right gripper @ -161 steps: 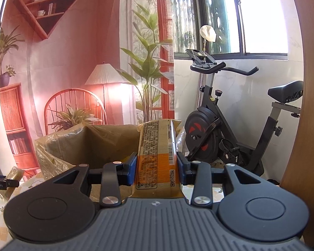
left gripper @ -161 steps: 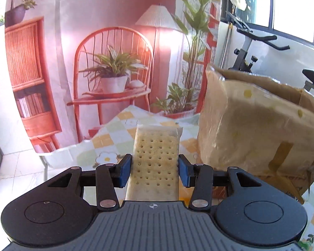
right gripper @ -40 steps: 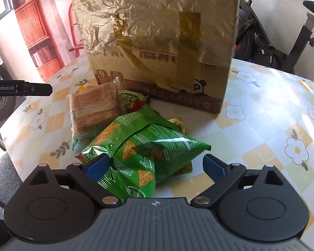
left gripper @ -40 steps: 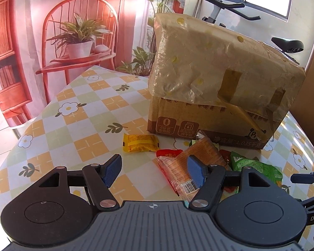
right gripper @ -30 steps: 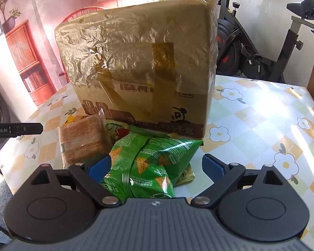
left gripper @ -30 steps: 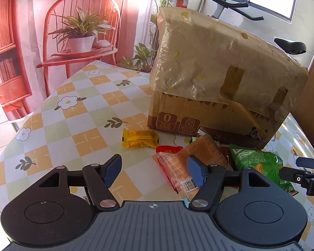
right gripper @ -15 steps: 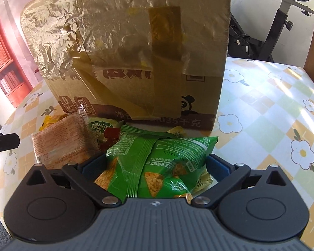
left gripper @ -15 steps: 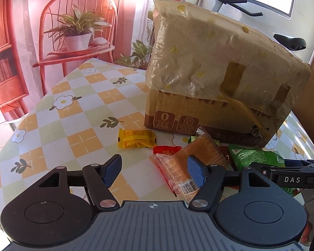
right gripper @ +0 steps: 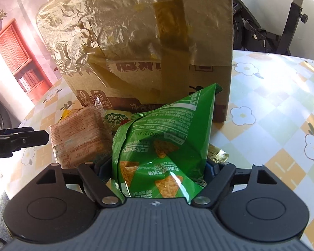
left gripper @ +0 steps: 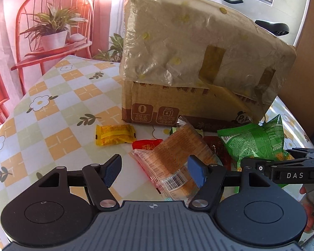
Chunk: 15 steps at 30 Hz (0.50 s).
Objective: Organize snacks
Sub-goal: 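Grasp the orange bread packet with left tool while right tool lifts green bag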
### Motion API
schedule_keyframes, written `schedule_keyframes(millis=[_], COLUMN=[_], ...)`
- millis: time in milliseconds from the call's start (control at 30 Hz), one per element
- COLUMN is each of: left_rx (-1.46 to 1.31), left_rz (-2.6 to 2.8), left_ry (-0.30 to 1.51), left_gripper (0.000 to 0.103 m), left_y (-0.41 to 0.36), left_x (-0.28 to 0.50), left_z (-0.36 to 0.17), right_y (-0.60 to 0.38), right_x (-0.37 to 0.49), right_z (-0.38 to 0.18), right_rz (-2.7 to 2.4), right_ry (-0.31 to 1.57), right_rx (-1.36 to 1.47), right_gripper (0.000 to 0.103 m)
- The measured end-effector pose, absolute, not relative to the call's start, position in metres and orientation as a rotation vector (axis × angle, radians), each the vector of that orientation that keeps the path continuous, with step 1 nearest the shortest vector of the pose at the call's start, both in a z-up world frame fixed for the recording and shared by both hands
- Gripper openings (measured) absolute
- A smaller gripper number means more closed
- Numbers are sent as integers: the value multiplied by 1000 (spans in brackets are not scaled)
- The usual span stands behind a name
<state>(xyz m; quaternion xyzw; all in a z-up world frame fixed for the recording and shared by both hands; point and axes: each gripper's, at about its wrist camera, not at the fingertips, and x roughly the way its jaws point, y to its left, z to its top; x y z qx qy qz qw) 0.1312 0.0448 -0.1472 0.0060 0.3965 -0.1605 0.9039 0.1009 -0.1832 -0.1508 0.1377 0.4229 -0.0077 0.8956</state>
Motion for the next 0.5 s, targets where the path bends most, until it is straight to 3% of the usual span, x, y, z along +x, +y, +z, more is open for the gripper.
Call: schedule_keyframes(millis=[200, 500], left_rx=[182, 402], left_rz=[-456, -590], left_ry=[791, 773], left_gripper=[73, 83], left_y=[13, -15], left_x=[139, 146], left_z=[-153, -170], right_y=[-198, -210], right_x=[95, 90], right_z=[-147, -147], right_rz=[-33, -56], right_ry=[873, 858], right_rx=[271, 307], right_gripper=[81, 81])
